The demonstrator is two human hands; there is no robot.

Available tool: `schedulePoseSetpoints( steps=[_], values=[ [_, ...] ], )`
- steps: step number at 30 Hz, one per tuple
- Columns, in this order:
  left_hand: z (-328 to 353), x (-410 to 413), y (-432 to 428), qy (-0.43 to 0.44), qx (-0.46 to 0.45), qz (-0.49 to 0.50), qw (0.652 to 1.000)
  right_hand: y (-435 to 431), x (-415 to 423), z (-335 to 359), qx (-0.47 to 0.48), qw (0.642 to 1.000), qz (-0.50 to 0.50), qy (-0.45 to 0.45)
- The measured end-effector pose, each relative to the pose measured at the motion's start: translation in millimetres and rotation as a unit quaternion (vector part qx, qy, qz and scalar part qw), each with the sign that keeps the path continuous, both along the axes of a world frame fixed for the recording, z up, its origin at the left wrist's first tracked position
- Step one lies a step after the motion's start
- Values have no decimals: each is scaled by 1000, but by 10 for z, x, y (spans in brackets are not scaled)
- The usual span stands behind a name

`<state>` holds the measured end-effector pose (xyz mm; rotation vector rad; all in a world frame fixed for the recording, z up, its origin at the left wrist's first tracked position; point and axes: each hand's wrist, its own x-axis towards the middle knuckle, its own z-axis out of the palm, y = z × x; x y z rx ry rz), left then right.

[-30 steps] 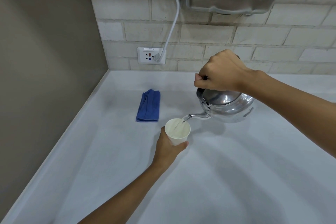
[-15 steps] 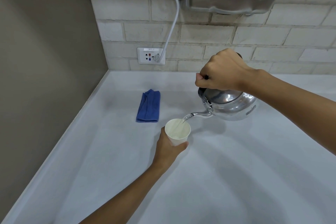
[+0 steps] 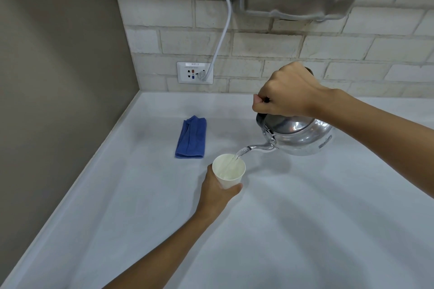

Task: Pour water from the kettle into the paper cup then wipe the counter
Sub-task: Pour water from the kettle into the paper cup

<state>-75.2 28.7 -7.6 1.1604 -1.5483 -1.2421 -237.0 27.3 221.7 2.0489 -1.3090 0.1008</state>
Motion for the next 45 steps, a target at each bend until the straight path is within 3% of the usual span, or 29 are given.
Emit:
schedulePoseSetpoints(
  steps=[45],
  values=[
    [-19,7,-9,2,7,-2,1000,41,12,106,21,1000,6,16]
  ],
)
